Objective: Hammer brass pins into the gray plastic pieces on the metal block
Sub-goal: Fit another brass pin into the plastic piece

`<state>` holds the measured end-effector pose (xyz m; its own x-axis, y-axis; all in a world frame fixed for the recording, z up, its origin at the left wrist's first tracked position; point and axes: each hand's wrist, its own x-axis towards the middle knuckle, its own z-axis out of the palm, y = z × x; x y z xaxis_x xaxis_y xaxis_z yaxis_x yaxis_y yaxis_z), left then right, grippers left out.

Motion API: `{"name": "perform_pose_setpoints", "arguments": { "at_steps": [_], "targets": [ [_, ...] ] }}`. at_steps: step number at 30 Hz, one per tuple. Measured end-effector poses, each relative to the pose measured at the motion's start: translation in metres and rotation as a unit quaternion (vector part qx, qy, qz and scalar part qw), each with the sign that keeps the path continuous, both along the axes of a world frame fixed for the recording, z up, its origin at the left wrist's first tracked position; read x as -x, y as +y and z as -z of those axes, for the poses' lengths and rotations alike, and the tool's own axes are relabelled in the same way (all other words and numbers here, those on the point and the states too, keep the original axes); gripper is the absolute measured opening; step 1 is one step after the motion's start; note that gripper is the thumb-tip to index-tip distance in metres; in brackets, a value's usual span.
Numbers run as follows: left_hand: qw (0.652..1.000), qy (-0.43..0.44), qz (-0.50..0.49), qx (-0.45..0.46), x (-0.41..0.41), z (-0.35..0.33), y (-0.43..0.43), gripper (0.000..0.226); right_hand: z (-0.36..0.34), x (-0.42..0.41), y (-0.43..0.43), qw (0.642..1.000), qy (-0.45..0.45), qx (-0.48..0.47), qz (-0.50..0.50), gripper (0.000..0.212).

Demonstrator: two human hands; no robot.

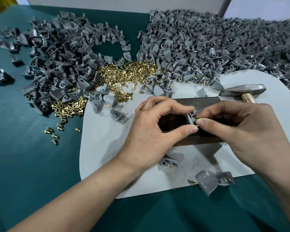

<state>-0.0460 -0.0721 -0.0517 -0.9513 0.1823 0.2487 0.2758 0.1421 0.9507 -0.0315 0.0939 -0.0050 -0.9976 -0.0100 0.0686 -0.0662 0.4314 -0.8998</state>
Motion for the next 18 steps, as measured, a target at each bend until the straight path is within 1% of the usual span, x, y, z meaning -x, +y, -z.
{"name": "perform_pose_setpoints", "arguments": {
  "at_steps": [6, 9, 13, 18],
  "targets": [
    [1.0, -0.001, -0.001, 0.002, 0.0007, 0.0005, 0.0, 0.029, -0.0014, 0.0009, -0.0013, 1.0, 0.002, -0.008, 0.006, 0.014],
    [1.0, 0.001, -0.001, 0.002, 0.0009, 0.0007, 0.0003, 0.029, -0.0024, 0.0008, -0.0019, 1.0, 0.002, -0.011, 0.006, 0.01],
    [1.0, -0.002, 0.001, -0.005, 0.0005, 0.0004, 0.0006, 0.028, -0.0048, 0.0014, -0.0025, 1.0, 0.004, -0.019, 0.002, 0.014],
    [1.0, -0.007, 0.002, -0.015, 0.0003, 0.0, 0.0011, 0.029, -0.0073, 0.0018, -0.0027, 1.0, -0.004, -0.011, 0.0, 0.014]
  ]
}}
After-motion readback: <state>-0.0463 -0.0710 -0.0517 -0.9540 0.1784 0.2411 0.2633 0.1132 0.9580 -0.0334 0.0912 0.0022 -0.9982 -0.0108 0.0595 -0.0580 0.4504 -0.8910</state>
